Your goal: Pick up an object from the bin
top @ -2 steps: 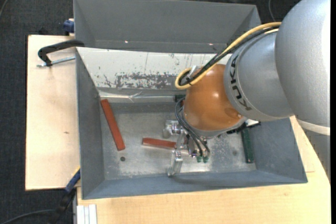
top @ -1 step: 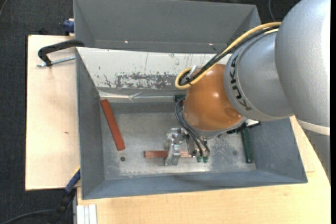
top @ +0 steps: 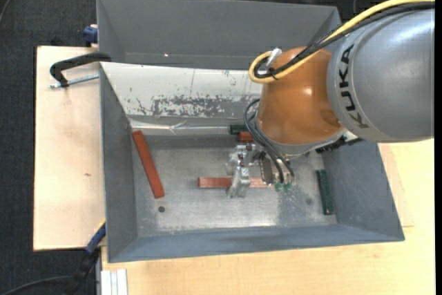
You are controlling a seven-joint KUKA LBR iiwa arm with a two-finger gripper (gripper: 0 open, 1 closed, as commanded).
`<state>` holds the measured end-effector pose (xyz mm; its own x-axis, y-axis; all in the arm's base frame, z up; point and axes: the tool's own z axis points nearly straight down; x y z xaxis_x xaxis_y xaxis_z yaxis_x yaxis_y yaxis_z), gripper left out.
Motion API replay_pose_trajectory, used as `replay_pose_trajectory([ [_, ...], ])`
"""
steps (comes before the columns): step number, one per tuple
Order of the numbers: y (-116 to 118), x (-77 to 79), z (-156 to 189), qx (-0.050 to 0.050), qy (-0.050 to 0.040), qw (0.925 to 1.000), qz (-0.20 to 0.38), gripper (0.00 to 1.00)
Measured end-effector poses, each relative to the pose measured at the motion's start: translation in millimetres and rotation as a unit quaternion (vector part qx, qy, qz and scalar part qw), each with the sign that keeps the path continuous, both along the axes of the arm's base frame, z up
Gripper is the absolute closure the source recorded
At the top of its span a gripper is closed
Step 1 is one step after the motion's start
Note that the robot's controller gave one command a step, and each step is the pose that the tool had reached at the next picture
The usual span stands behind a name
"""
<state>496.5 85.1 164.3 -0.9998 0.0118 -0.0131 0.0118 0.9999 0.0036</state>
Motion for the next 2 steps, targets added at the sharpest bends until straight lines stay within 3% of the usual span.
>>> replay_pose_trajectory([
  [1, 0.6, 1.4, 3.9, -0.001, 0.0033, 1.0000, 0.000, 1.00],
  [2, 1.4, 3.5, 38.0, 0.000, 0.0016, 1.0000, 0.000, 1.00],
])
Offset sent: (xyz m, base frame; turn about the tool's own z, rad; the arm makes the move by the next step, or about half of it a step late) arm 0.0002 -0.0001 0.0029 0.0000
